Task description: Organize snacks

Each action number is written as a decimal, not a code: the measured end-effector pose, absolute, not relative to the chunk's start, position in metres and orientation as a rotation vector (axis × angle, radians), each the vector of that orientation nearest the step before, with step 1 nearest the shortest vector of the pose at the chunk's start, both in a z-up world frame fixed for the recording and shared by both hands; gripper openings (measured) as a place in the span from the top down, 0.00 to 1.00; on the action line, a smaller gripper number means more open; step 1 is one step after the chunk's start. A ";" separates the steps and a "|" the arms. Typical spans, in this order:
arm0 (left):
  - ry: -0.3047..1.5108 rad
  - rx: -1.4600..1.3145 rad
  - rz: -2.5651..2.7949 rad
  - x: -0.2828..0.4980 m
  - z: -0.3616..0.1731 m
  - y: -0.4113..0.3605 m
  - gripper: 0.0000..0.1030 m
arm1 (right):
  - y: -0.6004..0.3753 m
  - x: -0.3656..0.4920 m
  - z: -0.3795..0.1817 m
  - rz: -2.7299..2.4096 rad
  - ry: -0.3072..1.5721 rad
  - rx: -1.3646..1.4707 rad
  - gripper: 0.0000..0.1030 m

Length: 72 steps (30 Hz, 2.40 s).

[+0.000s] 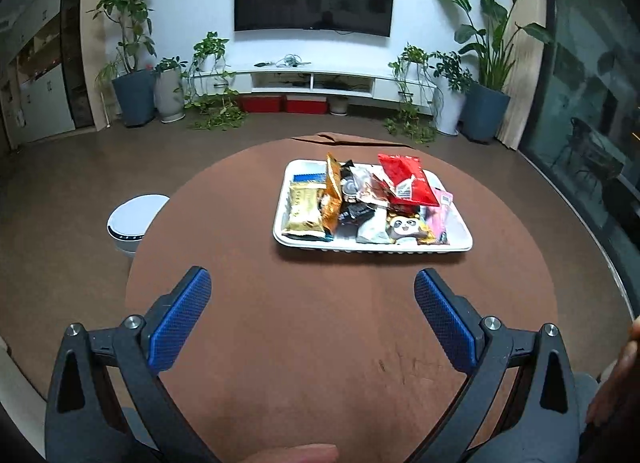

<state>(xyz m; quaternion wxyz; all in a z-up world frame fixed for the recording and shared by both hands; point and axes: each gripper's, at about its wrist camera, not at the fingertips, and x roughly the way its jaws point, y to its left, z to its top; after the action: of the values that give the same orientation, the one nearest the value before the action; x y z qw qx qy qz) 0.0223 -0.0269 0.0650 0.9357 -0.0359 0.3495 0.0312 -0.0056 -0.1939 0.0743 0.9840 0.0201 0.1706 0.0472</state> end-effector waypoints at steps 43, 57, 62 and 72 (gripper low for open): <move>0.776 -0.028 0.082 0.036 0.029 -0.027 0.00 | -0.187 0.004 0.017 -0.003 0.732 0.030 0.00; 0.788 -0.021 0.078 0.037 0.024 -0.026 0.00 | -0.186 0.004 0.012 0.000 0.742 0.024 0.00; 0.793 -0.021 0.081 0.039 0.022 -0.026 0.00 | -0.185 0.004 0.012 0.000 0.743 0.024 0.00; 0.793 -0.020 0.084 0.039 0.022 -0.026 0.00 | -0.185 0.004 0.012 -0.001 0.745 0.022 0.00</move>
<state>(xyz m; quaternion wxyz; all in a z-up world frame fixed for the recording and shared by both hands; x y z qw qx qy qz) 0.0390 -0.0261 0.0219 0.9214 -0.0099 0.3863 0.0409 0.0044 -0.1848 0.0117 0.9314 0.0108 0.3637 -0.0003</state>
